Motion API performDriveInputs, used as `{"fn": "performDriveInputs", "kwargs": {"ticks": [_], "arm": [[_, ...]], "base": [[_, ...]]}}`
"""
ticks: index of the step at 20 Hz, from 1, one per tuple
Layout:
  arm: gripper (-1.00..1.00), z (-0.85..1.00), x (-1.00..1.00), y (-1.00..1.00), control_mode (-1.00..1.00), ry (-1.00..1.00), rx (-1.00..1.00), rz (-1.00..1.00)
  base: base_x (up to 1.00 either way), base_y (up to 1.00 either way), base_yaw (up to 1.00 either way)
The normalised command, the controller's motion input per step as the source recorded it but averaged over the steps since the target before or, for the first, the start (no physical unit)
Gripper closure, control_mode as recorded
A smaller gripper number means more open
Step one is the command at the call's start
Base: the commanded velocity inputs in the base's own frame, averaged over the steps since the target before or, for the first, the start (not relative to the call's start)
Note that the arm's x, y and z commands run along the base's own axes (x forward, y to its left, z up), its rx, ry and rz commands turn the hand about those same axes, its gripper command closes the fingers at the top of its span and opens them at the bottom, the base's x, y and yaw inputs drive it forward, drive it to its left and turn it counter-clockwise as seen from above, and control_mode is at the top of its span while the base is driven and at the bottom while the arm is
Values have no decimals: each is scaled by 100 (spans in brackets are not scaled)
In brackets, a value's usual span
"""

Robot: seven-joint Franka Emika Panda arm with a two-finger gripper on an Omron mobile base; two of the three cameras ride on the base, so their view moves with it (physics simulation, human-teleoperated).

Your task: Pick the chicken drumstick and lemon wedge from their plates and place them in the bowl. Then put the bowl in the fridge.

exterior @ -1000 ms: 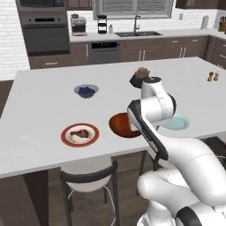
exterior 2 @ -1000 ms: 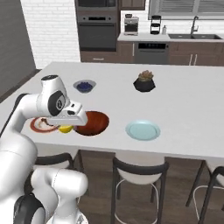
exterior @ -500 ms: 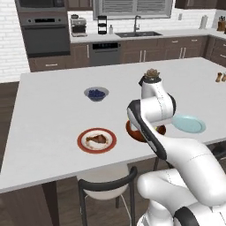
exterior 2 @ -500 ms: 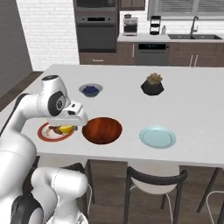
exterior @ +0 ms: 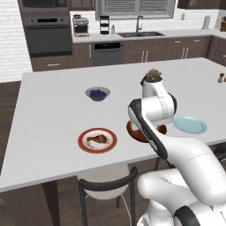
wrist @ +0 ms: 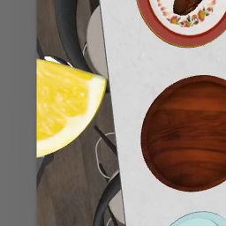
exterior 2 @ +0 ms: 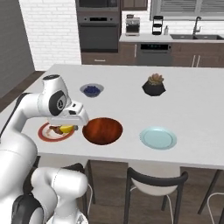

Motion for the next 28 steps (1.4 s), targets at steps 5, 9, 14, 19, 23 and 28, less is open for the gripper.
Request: {"fn": "performDriveInputs", "kwargs": {"ticks": [5,9,14,19,23,28], "arm": [[100,0,20,-2,-100,0,0,3],[100,0,69,-19,-100,0,1,12],[100,-5,93,-53,-100,0,9,14],[100,-36,100,-69,-100,10,12,11],[100,-61,76,-34,-100,10,5,11],[100,-57,44,0,-100,2,0,12]], "base": [[29,0,4],[0,0,0],[0,0,0],[0,0,0],[0,0,0],[0,0,0]]}}
